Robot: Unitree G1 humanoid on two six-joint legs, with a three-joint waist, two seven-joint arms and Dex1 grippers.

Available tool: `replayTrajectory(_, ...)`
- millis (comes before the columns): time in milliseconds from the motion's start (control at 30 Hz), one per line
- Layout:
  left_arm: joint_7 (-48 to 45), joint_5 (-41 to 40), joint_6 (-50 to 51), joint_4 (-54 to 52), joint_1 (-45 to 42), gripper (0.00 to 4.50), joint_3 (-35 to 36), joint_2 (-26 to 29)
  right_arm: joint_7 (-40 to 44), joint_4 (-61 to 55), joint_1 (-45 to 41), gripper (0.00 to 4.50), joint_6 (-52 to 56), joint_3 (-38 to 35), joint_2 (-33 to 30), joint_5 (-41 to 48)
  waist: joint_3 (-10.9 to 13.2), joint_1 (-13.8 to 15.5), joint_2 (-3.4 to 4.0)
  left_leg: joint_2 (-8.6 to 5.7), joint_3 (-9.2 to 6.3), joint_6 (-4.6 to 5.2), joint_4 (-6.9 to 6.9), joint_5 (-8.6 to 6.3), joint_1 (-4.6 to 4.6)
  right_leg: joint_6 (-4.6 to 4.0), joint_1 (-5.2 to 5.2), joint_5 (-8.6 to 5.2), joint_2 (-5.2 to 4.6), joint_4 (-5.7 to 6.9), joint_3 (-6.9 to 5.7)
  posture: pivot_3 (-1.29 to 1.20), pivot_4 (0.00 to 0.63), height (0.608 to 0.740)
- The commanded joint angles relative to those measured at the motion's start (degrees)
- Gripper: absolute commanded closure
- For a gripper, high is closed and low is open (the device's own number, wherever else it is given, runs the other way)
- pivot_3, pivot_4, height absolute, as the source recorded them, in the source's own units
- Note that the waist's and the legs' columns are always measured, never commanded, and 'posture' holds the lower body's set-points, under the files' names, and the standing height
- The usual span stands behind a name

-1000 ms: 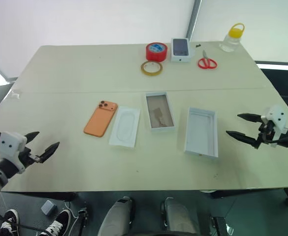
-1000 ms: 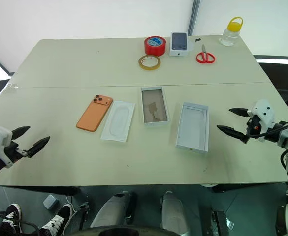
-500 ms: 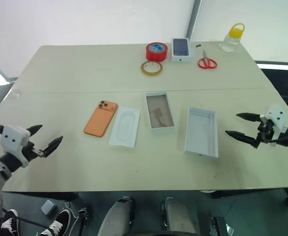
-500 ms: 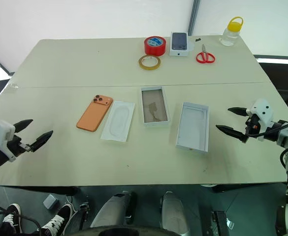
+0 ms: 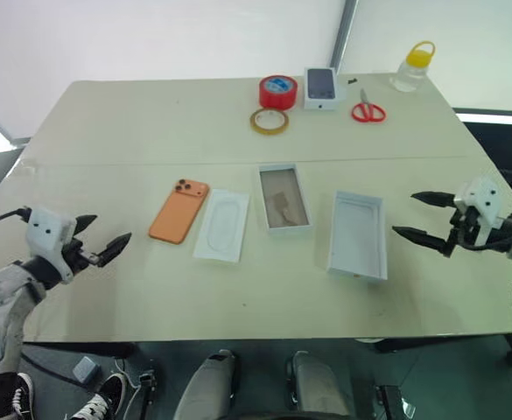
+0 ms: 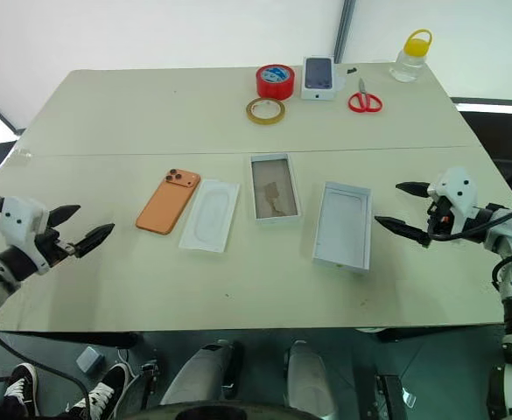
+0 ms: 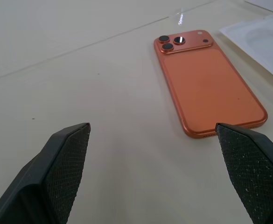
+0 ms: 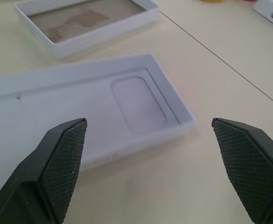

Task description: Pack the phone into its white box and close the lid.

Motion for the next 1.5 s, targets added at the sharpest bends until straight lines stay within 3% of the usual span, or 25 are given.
replayTrajectory(33, 1.72, -5.63, 8.22, -4.29, -2.86, 0.0, -1.57, -1.73, 0.68, -7.47, -3.06, 0.02, 1.45, 2.83, 1.99, 1.59, 0.01, 0.1, 0.03, 0.0, 0.0, 0.0, 0.0, 0.0, 0.0, 0.0, 0.0, 0.0, 0.0, 0.01, 0.0, 0.0, 0.15, 0.74)
replayTrajectory(133, 4.36, -13.23, 19.0, -4.7, -8.09, 0.0, -2.05, -5.04, 1.08, -12.5, -4.94, 0.02, 3.42, 7.79, 5.6, 1.05, 0.02, 0.2, -0.01, 0.0, -0.04, 0.0, 0.05, 0.0, -0.01, 0.01, 0.0, 0.0, 0.02, 0.01, -0.04, 0.0, 0.15, 0.74)
replayTrajectory(300, 10.91, -21.85, 32.16, -4.7, -14.26, 0.0, -2.43, -10.51, -0.4, -12.72, -8.39, 0.02, 5.57, 8.67, 8.15, 1.3, 0.03, 0.44, -0.04, -0.06, -0.06, -0.02, 0.1, 0.01, -0.07, 0.02, -0.01, 0.01, 0.0, -0.01, -0.05, 0.0, 0.15, 0.74)
replayTrajectory(567, 17.97, -23.85, 38.8, 1.5, -21.12, 0.0, -2.14, -17.3, -0.57, -13.13, -6.69, 0.02, 5.44, 8.43, 8.16, 1.17, 0.01, 0.23, -0.08, -0.06, -0.09, -0.13, 0.09, 0.08, -0.04, 0.02, -0.01, 0.01, 0.02, 0.03, -0.08, 0.0, 0.15, 0.74)
replayTrajectory(733, 16.62, -22.09, 42.01, 5.35, -23.17, 0.0, -6.71, -17.01, -1.09, -13.65, -6.6, 0.02, 5.81, 8.26, 8.53, 1.51, 0.01, 0.31, -0.08, -0.06, -0.09, -0.26, 0.09, 0.16, -0.04, 0.02, 0.0, 0.01, 0.03, 0.04, -0.07, 0.0, 0.15, 0.74)
replayTrajectory(1100, 15.43, -22.01, 44.59, 15.61, -27.9, 0.0, -6.22, -18.88, -2.73, -14.42, -5.33, 0.02, 4.79, 7.61, 8.89, 1.4, -0.04, 0.45, -0.06, -0.09, -0.09, -0.34, 0.1, 0.2, -0.01, 0.02, 0.04, 0.01, 0.01, 0.04, -0.08, 0.0, 0.15, 0.74)
replayTrajectory(1200, 15.18, -21.63, 44.88, 16.58, -28.1, 0.87, -6.37, -19.57, -3.19, -14.65, -5.24, 0.0, 4.65, 7.42, 8.82, 1.43, -0.05, 0.38, -0.06, -0.09, -0.09, -0.36, 0.1, 0.21, -0.01, 0.02, 0.05, 0.01, 0.0, 0.04, -0.08, 0.0, 0.15, 0.74)
replayTrajectory(1333, 15.04, -21.0, 44.86, 16.67, -27.87, 2.87, -7.07, -19.88, -3.36, -14.9, -5.4, 0.0, 4.91, 7.24, 8.63, 1.7, -0.04, 0.39, -0.08, -0.09, -0.09, -0.36, 0.1, 0.22, -0.02, 0.02, 0.03, 0.01, 0.0, 0.03, -0.08, 0.0, 0.15, 0.74)
replayTrajectory(1500, 15.06, -19.87, 44.33, 16.73, -27.58, 2.87, -7.45, -19.72, -3.59, -14.96, -5.46, 0.0, 4.85, 7.32, 8.77, 1.76, -0.04, 0.38, -0.07, -0.09, -0.09, -0.37, 0.1, 0.23, -0.02, 0.02, 0.04, 0.01, 0.0, 0.03, -0.08, 0.0, 0.15, 0.74)
